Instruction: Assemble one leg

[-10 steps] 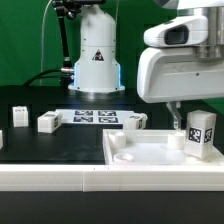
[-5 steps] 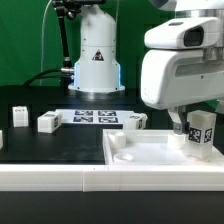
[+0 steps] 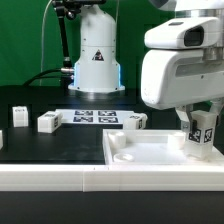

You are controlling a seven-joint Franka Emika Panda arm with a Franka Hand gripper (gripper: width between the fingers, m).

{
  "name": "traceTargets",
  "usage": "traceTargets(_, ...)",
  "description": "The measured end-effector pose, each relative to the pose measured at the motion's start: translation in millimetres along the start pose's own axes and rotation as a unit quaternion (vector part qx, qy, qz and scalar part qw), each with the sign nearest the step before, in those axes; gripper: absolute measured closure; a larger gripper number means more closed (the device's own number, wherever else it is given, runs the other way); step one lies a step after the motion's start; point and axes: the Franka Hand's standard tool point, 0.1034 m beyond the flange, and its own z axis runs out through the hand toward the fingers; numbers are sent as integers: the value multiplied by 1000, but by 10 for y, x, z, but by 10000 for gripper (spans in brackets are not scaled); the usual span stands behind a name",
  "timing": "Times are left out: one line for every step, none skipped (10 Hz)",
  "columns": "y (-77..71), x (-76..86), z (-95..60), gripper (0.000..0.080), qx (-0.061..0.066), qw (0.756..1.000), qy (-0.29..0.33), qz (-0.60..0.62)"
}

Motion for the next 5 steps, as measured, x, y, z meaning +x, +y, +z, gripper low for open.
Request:
traceTargets(0,0,0,508,0,1000,0,7)
traceTargets(0,0,0,508,0,1000,0,9)
traceTargets(-1,1,1,508,2,999,1,37)
traceTargets(6,-2,3,508,7,996,3,93)
traceTargets(9,-2,7,508,13,991,6,136)
